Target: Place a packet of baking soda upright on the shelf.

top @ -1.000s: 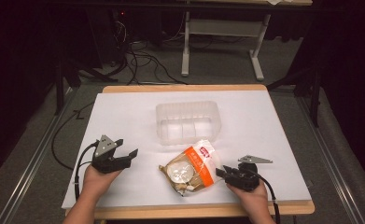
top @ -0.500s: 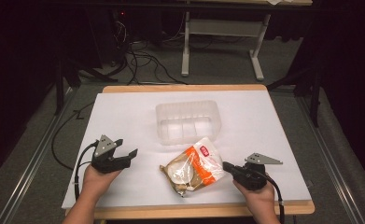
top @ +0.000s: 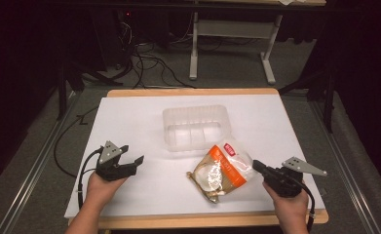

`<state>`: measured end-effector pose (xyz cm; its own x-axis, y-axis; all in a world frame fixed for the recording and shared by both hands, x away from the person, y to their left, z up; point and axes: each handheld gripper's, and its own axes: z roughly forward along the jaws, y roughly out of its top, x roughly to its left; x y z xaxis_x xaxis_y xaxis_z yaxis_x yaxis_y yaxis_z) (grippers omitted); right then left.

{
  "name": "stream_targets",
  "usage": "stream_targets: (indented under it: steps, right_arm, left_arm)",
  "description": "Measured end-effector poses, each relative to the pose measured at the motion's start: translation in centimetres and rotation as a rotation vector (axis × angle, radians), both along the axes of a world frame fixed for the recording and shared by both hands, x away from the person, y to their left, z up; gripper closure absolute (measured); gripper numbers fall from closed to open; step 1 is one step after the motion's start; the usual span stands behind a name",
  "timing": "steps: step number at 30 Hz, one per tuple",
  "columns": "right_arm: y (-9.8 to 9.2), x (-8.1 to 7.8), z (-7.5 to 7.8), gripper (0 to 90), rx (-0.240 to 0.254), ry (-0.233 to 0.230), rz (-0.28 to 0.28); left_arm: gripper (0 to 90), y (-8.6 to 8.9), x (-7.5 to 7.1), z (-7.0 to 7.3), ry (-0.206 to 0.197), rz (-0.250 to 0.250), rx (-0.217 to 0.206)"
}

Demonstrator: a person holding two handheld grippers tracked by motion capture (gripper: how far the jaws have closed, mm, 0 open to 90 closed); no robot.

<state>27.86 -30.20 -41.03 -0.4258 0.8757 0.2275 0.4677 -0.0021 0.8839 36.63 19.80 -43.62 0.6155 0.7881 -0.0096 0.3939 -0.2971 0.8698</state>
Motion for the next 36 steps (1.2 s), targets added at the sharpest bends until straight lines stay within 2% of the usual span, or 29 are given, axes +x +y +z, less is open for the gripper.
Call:
stream_targets:
  steps: [2, 3, 4, 5, 6, 8, 9, 10, 12, 13, 15, 18, 23, 26, 31, 36]
  right_arm:
    - [-0.9, -0.1, 0.5, 90.0, 0.000, -0.022, -0.031]
    - [-1.8, -0.2, 1.0, 90.0, -0.006, -0.047, -0.061]
    - [-1.8, -0.2, 1.0, 90.0, -0.006, -0.047, -0.061]
    - [-2.7, -0.3, 1.5, 90.0, -0.009, -0.070, -0.095]
    - [-2.7, -0.3, 1.5, 90.0, -0.009, -0.070, -0.095]
    - [-3.5, -0.4, 2.1, 90.0, -0.001, -0.094, -0.132]
    - [-4.4, -0.5, 2.6, 90.0, -0.006, -0.122, -0.172]
    - [-4.4, -0.5, 2.6, 90.0, -0.006, -0.122, -0.172]
    - [-5.3, -0.6, 3.0, 90.0, -0.009, -0.148, -0.213]
    - [-5.9, -0.9, 3.3, 90.0, -0.016, -0.173, -0.256]
    - [-6.1, -1.0, 3.5, 90.0, -0.019, -0.184, -0.265]
    - [-6.3, -1.3, 3.7, 90.0, -0.021, -0.193, -0.264]
    - [-6.2, -2.3, 3.6, 90.0, -0.012, -0.207, -0.199]
    - [-6.4, -2.6, 3.4, 90.0, -0.004, -0.202, -0.190]
    - [-6.9, -2.9, 3.0, 90.0, 0.064, -0.203, -0.122]
    - [-6.7, -2.8, 2.7, 87.6, 0.071, -0.201, -0.079]
  left_arm:
    - [28.8, 0.0, 0.0, 0.0, 0.002, -0.002, 0.003]
    - [28.8, -0.1, 0.1, -0.1, 0.001, -0.002, 0.003]
    - [28.9, -0.1, 0.1, -0.1, 0.001, -0.002, 0.003]
    - [28.9, -0.1, 0.1, -0.1, 0.003, -0.004, 0.006]
    - [28.9, -0.2, 0.1, -0.1, 0.003, -0.004, 0.007]
    - [28.8, -0.2, 0.1, -0.1, 0.001, -0.004, 0.009]
    - [28.9, -0.2, 0.1, -0.1, 0.001, -0.006, 0.011]
    - [28.9, -0.2, 0.1, -0.1, 0.001, -0.006, 0.013]
    - [28.9, -0.2, 0.2, -0.1, 0.003, -0.007, 0.013]
    - [28.8, -0.3, 0.1, -0.2, 0.004, -0.005, 0.010]
    - [28.8, -0.3, 0.1, -0.1, 0.004, -0.008, 0.013]
    - [28.8, -0.3, 0.1, -0.1, 0.002, -0.008, 0.012]
    - [28.8, -0.2, 0.1, -0.1, 0.001, -0.007, 0.011]
    - [28.8, -0.2, 0.1, -0.1, 0.001, -0.008, 0.007]
    - [28.8, -0.2, 0.1, 0.0, 0.002, -0.010, 0.005]
    - [28.8, -0.2, 0.1, -0.1, 0.006, -0.012, 0.004]
